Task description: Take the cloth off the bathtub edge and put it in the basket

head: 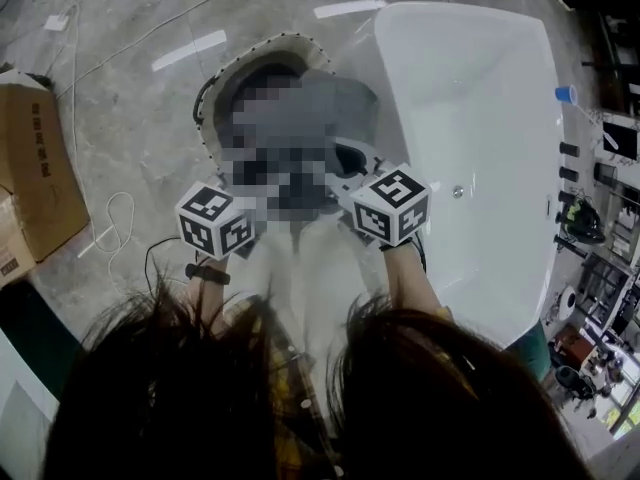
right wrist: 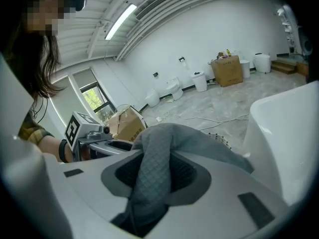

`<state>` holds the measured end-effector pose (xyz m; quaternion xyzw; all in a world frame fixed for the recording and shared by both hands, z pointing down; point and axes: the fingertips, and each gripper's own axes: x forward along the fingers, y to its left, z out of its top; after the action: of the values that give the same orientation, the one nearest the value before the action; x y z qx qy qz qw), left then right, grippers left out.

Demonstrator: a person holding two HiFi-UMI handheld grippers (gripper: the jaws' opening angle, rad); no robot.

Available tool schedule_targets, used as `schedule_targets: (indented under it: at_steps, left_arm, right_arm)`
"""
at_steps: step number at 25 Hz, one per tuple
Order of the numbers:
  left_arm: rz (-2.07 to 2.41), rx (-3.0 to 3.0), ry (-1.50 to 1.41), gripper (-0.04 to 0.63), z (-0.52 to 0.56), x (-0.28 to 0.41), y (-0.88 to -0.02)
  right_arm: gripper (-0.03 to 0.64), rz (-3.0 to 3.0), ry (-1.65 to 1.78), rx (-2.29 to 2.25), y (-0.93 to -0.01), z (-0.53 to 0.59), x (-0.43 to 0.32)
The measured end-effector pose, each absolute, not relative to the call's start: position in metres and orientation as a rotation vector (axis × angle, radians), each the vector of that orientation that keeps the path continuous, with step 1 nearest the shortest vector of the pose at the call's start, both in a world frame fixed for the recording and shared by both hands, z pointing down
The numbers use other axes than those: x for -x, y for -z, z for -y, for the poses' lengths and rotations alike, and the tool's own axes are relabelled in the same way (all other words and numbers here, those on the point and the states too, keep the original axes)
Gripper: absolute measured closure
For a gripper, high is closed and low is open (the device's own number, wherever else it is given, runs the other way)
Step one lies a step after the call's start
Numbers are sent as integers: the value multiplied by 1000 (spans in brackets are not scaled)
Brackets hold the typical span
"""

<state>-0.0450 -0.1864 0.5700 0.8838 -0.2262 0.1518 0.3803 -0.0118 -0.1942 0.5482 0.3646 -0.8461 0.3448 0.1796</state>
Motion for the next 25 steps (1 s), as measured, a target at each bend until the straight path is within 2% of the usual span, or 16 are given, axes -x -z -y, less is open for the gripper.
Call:
schedule_targets:
  at_steps: [9, 17, 25]
  left_arm:
    - [692, -2220, -351, 416, 218, 105, -573]
    - [741, -2196, -363, 417, 240, 113, -588]
    - [751, -2120, -453, 420, 248, 112, -638]
  right_arm:
    - [477, 2421, -983, -932, -553, 229, 73]
    - [476, 2409, -1034, -937, -570, 253, 79]
    - [471, 2328, -1095, -918, -623, 264, 76]
